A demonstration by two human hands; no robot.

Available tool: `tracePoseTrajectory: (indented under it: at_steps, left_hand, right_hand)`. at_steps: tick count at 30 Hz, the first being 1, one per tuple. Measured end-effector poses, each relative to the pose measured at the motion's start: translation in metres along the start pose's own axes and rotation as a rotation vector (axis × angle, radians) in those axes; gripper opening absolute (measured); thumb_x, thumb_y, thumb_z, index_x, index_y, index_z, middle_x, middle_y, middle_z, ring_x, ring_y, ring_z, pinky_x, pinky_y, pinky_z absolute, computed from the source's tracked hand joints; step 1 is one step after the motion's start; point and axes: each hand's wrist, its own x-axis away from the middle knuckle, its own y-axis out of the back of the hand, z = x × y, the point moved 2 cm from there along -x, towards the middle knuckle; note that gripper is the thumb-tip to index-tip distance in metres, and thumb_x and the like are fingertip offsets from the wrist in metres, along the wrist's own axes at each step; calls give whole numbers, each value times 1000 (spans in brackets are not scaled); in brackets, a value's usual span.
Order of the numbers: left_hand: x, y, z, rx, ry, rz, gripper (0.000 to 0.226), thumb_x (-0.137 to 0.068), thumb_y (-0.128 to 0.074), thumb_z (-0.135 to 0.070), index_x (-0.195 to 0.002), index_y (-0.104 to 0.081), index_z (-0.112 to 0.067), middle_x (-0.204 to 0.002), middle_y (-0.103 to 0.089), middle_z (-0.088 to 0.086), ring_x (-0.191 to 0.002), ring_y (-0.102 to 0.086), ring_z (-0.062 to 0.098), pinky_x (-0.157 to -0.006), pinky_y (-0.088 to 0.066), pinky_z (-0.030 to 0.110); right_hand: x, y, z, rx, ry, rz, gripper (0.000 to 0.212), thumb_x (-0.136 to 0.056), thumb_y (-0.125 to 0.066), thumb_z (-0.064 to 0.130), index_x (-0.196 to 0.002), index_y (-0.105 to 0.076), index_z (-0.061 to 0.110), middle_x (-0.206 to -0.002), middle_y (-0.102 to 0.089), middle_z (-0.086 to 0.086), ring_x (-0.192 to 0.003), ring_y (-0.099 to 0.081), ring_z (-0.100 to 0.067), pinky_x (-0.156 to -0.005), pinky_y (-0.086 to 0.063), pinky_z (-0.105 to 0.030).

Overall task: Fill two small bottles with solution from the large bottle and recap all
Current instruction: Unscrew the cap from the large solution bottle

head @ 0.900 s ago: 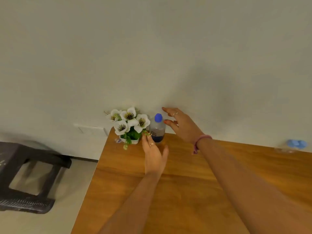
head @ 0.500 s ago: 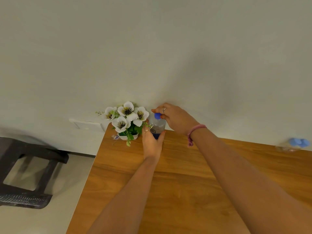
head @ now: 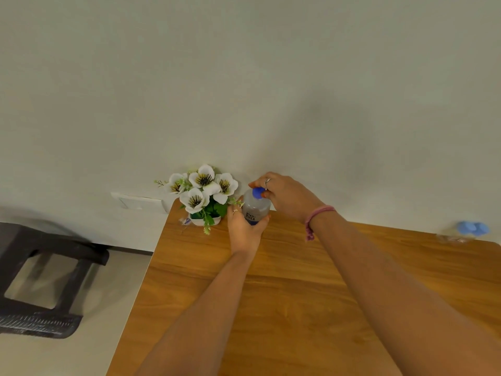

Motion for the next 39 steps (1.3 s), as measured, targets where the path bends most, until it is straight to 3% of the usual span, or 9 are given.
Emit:
tracePoseTrajectory:
  at_steps: [8,13,16,19,23,26,31,35,39]
  left_hand:
    - [39,0,-7,24,-10,105,70,-61,-88,-20,-119,-52,-7,-108,-48,-2,-93,-51,10,-67,-40,-1]
    - [81,0,-14,55,-31,215,65,-56,-90,-24,-107,-49,-21,-105,-52,-4,-92,-56,9,-69,-49,12]
    - [107,-2,-14,93,-23,271,65,-52,-91,-26,-101,-48,-23,-104,-51,-3,-95,-58,13,-78,-55,26]
    - [138,-3,-15,128,-13,331,61,-52,-90,-23,-94,-46,-30,-106,-52,1,-95,-60,13,-79,-56,26]
    - [179,-9,-10,119,9,393,63,-47,-88,-35,-94,-46,-31,-106,-55,1,-94,-63,16,-78,-57,40]
    - [209,-15,-10,82,7,428,68,-49,-88,-39,-102,-49,-24,-108,-55,-2,-97,-62,13,-81,-56,39]
    - [249,-28,-19,76,17,447,67,-49,-89,-31,-103,-48,-26,-109,-53,-3,-99,-61,13,-83,-56,39]
    - [277,-37,-22,77,21,419,63,-50,-89,-28,-91,-41,-36,-109,-55,9,-97,-62,22,-79,-55,44]
    - [298,-43,-23,90,32,385,67,-50,-91,-22,-93,-42,-37,-113,-54,6,-98,-62,19,-81,-56,42]
  right_hand:
    - [56,6,-1,-58,-59,-12,38,-96,-41,7,-129,-53,20,-131,-50,1,-114,-52,-18,-97,-42,-27]
    - [115,5,1,-31,-86,-75,33,-96,-44,14,-128,-52,17,-128,-52,1,-112,-53,-15,-97,-42,-24]
    - [146,1,4,-25,-109,-113,34,-96,-46,21,-130,-50,14,-123,-49,1,-104,-53,-12,-88,-38,-16]
    - [182,-5,5,-58,-132,-183,32,-92,-53,25,-122,-54,14,-108,-47,6,-89,-48,-6,-79,-35,-14]
    - [230,-9,0,-119,-164,-156,36,-86,-63,26,-119,-57,14,-106,-49,7,-89,-51,-7,-85,-45,-25]
    - [265,-6,-4,-177,-174,-55,56,-83,-67,26,-134,-46,22,-125,-50,8,-93,-56,-5,-84,-45,-18]
    - [299,-4,-10,1,-102,23,41,-89,-57,14,-129,-54,24,-120,-59,4,-107,-56,-14,-90,-42,-22]
    - [319,0,-8,197,-147,38,39,-88,-57,39,-122,-57,22,-108,-61,1,-89,-54,-14,-73,-42,-24]
    - [339,3,-10,234,-169,96,53,-84,-58,50,-127,-52,20,-114,-60,-1,-97,-58,-18,-77,-50,-31]
